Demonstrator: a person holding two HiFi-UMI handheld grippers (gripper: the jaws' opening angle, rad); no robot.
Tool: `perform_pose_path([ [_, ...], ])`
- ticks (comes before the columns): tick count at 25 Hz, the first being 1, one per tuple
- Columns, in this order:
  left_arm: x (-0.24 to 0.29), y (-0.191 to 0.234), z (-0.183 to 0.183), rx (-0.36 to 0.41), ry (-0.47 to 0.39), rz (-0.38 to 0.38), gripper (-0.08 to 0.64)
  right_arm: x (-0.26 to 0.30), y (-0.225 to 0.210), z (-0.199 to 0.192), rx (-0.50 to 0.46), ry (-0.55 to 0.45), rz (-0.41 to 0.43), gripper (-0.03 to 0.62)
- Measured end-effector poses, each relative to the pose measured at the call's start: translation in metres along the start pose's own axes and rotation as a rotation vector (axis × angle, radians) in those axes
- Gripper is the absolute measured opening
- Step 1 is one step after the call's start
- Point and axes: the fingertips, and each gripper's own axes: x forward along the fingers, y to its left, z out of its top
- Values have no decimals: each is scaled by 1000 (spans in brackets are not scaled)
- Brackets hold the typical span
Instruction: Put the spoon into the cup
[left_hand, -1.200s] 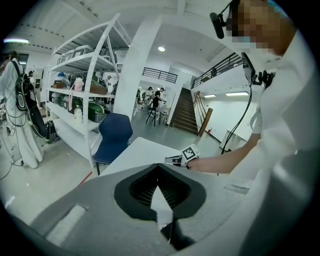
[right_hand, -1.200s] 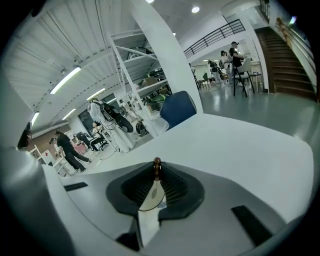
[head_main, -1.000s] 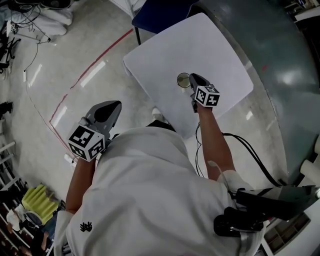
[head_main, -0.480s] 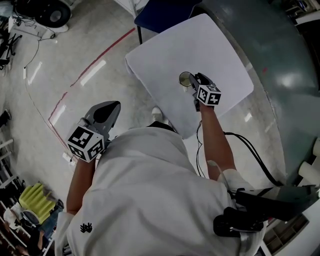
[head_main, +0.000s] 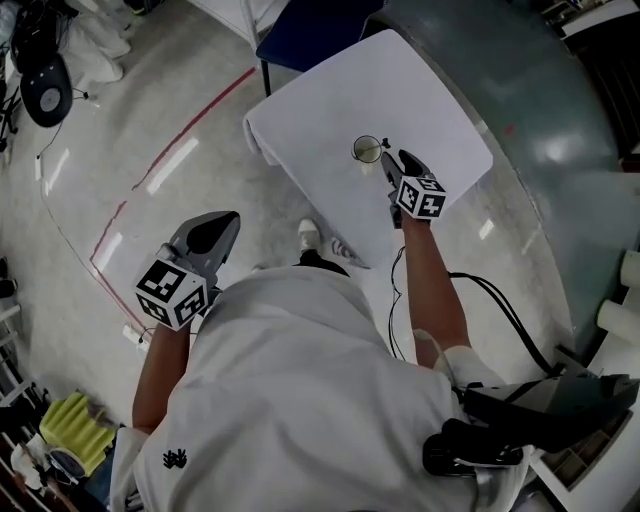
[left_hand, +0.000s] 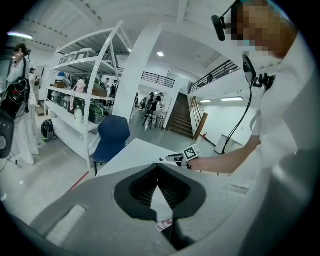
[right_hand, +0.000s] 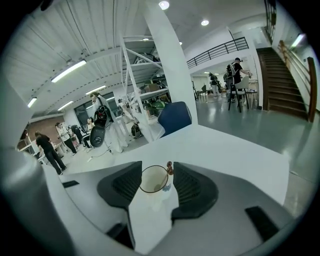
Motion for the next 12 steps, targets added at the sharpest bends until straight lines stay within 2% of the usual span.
perform_pose_path([
  [8, -54, -11, -31, 21, -33, -54, 8, -58, 56, -5, -29, -56, -36, 198],
  [12, -83, -15, -51, 21, -42, -71, 8, -85, 94, -12, -41, -77, -33, 167],
])
